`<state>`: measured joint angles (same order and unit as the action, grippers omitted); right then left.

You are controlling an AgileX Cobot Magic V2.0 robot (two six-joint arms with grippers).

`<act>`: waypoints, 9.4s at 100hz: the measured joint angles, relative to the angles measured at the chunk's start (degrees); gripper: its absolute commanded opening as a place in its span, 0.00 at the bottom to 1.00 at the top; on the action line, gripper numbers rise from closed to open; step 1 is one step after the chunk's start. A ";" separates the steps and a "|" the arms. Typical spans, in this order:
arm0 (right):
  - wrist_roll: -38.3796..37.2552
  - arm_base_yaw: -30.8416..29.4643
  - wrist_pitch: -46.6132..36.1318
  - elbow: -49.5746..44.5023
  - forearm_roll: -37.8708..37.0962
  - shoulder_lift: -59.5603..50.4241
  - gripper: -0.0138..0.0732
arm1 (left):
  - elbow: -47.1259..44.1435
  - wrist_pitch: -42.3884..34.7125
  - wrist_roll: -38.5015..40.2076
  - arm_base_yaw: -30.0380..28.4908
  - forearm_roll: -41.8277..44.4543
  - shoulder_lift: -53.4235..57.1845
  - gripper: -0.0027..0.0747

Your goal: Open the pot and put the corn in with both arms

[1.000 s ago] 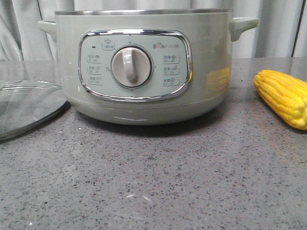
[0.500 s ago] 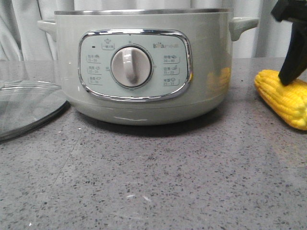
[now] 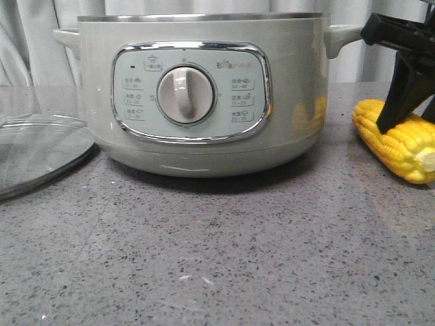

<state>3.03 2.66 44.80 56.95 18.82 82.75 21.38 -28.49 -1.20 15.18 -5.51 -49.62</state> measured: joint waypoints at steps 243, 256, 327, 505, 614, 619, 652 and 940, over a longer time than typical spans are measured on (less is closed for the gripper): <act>3.25 20.57 -2.98 27.26 4.63 6.29 0.58 | 0.00 -0.01 0.00 0.00 0.00 0.00 0.60; 3.25 20.57 -2.98 27.36 4.63 6.29 0.58 | 0.00 -0.01 0.00 0.00 0.00 0.00 0.60; 3.29 20.57 -2.18 27.36 4.63 6.29 0.41 | 0.00 -0.01 0.00 0.00 0.00 1.05 0.57; 3.38 20.35 -10.03 -19.74 -8.19 -59.33 0.11 | -0.10 46.86 0.00 0.00 -6.71 40.33 0.01; 3.38 20.35 -14.57 -35.35 -15.21 -79.20 0.11 | -1.35 47.53 -0.21 0.00 -6.72 40.42 0.01; 3.38 20.35 -14.57 -35.35 -15.21 -79.20 0.11 | -1.35 47.53 -0.21 0.00 -6.72 40.42 0.01; 3.38 20.35 -14.57 -35.35 -15.21 -79.20 0.11 | -1.35 47.53 -0.21 0.00 -6.72 40.42 0.01; 2.24 -2.90 -51.03 -57.62 -16.98 -79.31 0.11 | -21.38 46.99 6.44 -16.93 4.84 49.90 0.01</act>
<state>5.27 -0.24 -6.22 -0.67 1.84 3.44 0.00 18.50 5.24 -1.75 -0.66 0.28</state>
